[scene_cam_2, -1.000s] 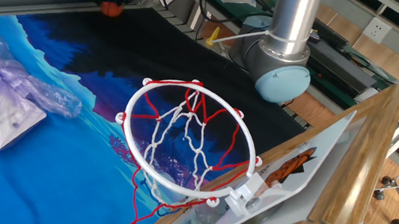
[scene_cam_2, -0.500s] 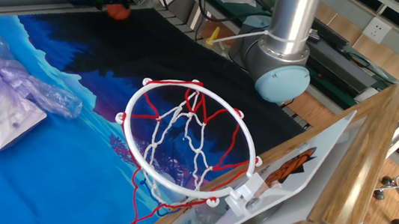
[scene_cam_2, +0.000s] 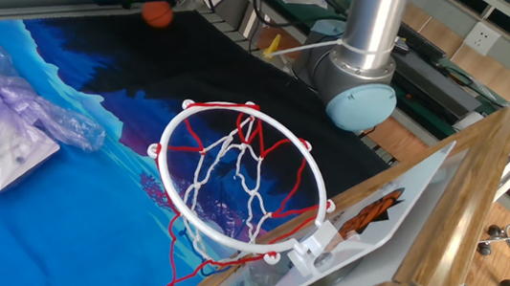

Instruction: Grab a basketball, release it and shoot it into the basket

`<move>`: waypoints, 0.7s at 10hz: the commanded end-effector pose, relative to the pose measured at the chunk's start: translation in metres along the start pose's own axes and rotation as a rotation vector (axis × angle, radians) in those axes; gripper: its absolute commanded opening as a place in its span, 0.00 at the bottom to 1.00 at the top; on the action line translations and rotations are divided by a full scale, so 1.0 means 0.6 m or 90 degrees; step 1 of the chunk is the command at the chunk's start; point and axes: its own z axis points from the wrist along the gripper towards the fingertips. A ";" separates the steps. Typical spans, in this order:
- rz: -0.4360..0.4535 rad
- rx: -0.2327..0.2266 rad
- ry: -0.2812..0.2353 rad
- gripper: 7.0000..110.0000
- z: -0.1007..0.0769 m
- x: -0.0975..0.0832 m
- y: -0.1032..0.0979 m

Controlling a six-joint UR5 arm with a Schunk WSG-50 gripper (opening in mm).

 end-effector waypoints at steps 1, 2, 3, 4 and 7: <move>0.028 -0.019 0.006 0.79 -0.001 0.005 0.012; 0.033 -0.018 0.001 0.57 0.000 0.001 0.012; 0.038 -0.014 -0.002 0.57 0.000 0.000 0.009; 0.037 -0.016 -0.002 0.57 0.000 -0.001 0.010; 0.051 -0.002 -0.009 0.57 0.000 -0.005 0.000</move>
